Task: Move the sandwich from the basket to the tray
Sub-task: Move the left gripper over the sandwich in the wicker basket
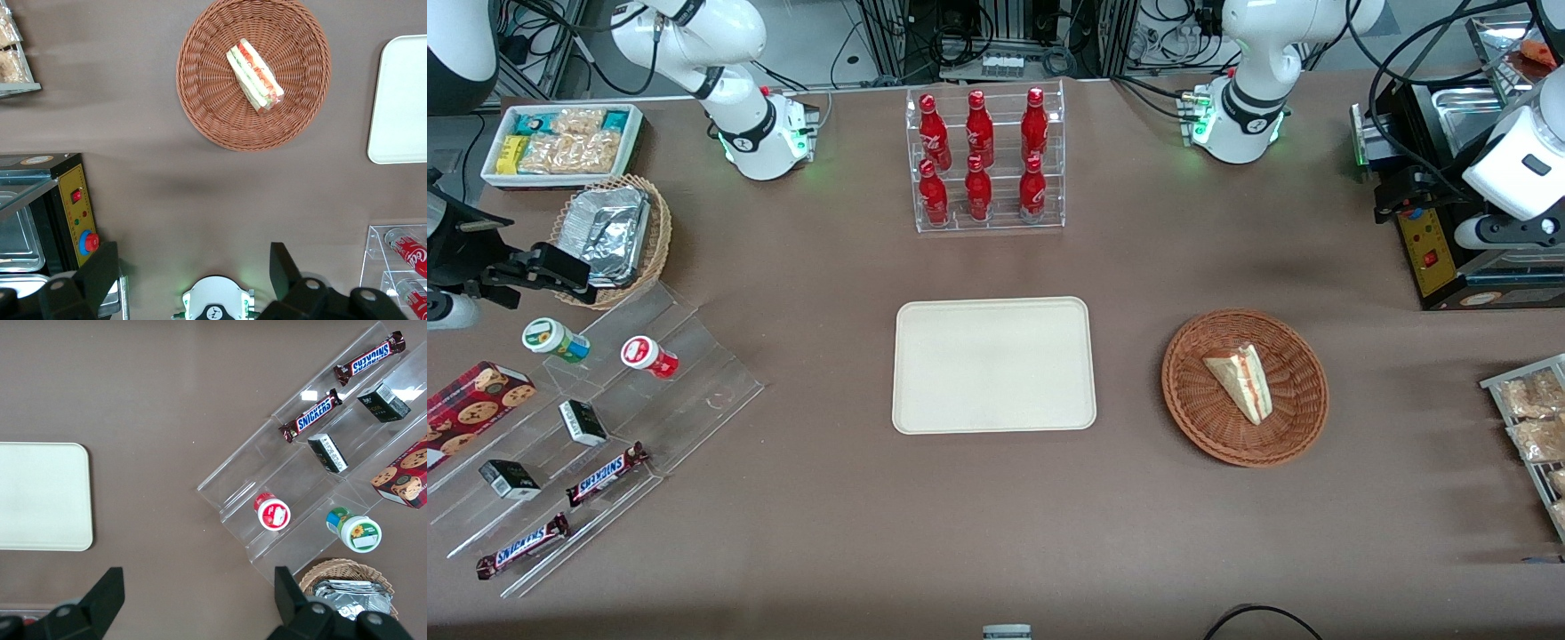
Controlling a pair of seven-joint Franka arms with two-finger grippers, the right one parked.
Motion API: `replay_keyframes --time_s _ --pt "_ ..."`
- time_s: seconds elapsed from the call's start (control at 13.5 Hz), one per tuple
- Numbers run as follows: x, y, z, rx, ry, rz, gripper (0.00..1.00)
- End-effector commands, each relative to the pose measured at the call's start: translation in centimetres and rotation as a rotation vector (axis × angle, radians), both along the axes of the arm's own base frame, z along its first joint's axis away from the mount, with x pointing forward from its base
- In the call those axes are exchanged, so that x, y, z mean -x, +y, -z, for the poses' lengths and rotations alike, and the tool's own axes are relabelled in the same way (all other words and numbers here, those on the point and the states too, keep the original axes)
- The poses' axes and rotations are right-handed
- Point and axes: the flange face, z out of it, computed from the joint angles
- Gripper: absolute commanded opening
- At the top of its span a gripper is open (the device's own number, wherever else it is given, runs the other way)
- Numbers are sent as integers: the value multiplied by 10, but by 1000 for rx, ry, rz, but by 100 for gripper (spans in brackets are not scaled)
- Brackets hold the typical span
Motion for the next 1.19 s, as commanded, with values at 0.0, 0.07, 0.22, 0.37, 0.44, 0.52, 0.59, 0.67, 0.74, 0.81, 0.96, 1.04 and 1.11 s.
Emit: replay_keyframes --time_s 0.0,0.07,0.22,0.37,0.44,0.52,0.59,0.67,0.74,0.81,0.96,1.04,1.11 --pt "2 -1 -7 5 -5 2 100" --pt "0 -3 -5 5 -2 2 100" --pt "-14 -22 20 -60 15 -12 100" --pt "-28 -45 67 -101 6 -138 100" --pt "-32 -55 95 -117 -9 -224 100" --pt "-36 -59 120 -126 -29 -310 100" --pt "-41 -63 146 -134 -49 -412 100" --pt "-42 -70 167 -131 -83 -490 100" --pt "-40 -71 189 -124 -109 -543 100" --pt "-37 -73 208 -112 -128 -604 100" --pt "-35 -74 245 -100 -155 -735 100" --pt "-31 -74 263 -93 -167 -769 100" --pt "-26 -75 277 -75 -189 -808 100"
